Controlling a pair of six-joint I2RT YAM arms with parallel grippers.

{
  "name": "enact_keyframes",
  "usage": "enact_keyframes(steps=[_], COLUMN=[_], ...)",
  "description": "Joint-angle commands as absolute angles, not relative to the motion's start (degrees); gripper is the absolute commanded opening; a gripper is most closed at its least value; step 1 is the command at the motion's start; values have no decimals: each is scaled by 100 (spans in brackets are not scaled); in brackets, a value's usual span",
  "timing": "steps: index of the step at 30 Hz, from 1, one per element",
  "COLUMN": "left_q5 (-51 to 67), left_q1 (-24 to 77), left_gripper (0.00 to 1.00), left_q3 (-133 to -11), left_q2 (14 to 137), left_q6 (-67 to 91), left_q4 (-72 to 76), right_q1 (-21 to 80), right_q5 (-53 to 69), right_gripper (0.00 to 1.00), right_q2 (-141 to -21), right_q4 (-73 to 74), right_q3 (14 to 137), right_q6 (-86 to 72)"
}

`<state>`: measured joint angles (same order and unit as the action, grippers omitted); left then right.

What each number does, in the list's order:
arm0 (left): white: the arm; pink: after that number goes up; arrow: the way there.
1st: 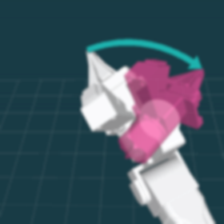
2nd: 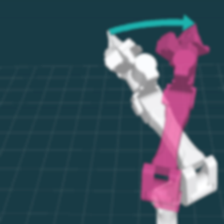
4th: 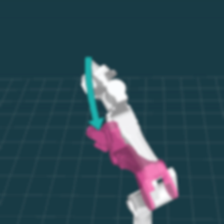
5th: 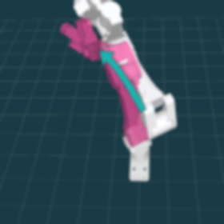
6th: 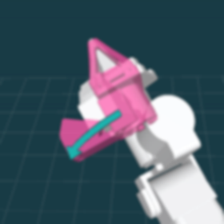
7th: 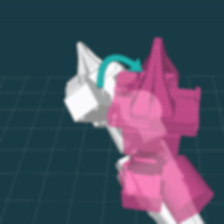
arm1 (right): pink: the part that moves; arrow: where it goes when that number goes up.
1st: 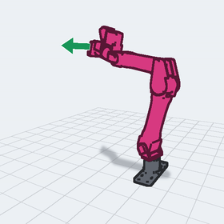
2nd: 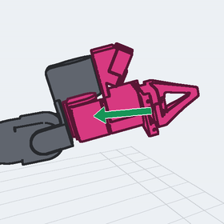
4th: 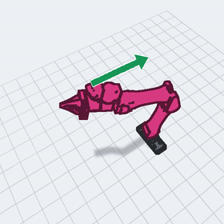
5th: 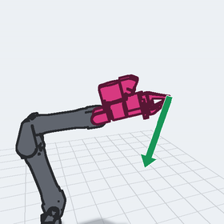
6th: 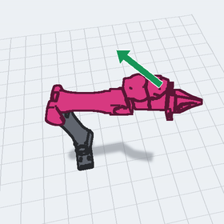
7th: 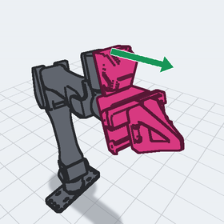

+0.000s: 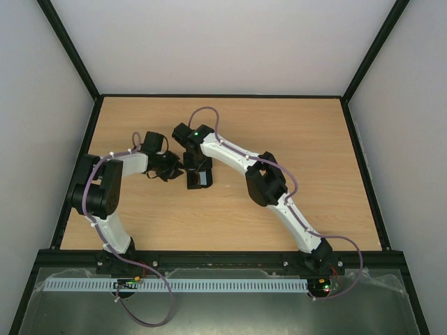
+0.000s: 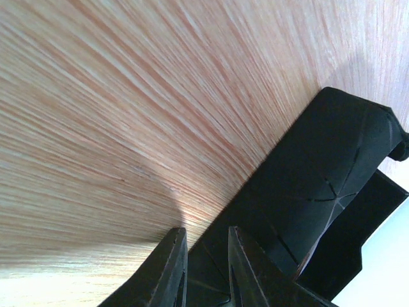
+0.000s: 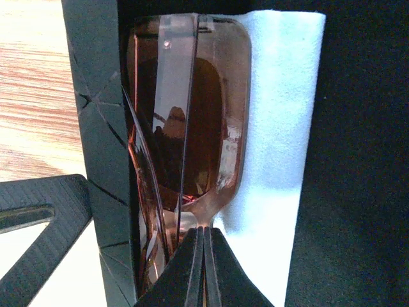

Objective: Organize the sunglasses
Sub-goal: Adjust the sunglasses in the sunglasses case.

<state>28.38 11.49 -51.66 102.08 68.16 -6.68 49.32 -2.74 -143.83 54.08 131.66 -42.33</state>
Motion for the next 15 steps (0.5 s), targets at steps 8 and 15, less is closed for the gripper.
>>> enact_keyframes(steps=[8, 15], left_q5=[2930, 2929], left_q1=[1204, 1192], left_gripper=[21, 21], left_q3=[-5076, -5046], left_q2=[10127, 10099], left_q6=[6823, 6820], left_q4=[-656, -651], right_q1=[4966, 4877], right_q5=[-346, -854], right_gripper=[4, 11], right_q2=[-14641, -14166], right_q4=[5704, 5850], right_q3=[13584, 13250], right_q6=[-4212, -4071])
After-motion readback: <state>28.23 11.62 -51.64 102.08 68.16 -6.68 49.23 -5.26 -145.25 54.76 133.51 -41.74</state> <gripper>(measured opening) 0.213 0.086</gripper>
